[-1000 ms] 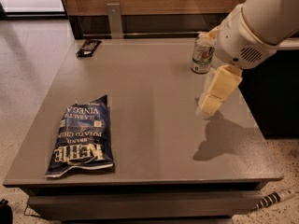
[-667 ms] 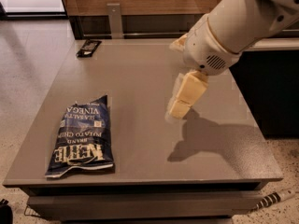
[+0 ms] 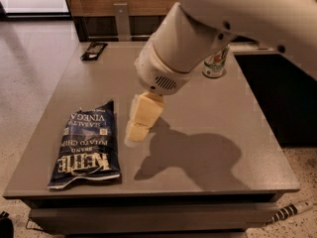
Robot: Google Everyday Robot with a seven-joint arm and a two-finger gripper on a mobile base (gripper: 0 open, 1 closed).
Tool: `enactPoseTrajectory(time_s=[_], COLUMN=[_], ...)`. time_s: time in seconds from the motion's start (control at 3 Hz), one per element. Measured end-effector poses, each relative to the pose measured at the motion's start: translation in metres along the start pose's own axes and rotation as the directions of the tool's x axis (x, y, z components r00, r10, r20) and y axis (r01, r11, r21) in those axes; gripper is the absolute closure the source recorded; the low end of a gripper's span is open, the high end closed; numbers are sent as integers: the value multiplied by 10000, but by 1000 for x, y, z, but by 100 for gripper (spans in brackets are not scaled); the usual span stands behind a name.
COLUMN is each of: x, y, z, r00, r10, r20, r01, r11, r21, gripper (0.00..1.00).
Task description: Move blue chip bag near rxbar chocolate
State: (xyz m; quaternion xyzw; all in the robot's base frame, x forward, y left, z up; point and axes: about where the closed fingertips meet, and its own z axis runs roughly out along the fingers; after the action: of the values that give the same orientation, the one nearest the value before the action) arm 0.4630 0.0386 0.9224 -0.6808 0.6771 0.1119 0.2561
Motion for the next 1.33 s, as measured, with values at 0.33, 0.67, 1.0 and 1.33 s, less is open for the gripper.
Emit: enactPoseTrajectory(time_s=[0.33,0.67,1.0,1.33], x=[-32,-33,-46,-53], y=[7,6,-1,0], z=[33,34,52,85], r00=[9962,9959,9896,9747], r10=[-568,-581,-798,-920], r20=[-663,-694,-1199,-2037], r01=[558,568,710,594], r11=[9983,9982,9946,9853], r21=[-169,-202,-760,-1604], gripper=[0,0,0,0])
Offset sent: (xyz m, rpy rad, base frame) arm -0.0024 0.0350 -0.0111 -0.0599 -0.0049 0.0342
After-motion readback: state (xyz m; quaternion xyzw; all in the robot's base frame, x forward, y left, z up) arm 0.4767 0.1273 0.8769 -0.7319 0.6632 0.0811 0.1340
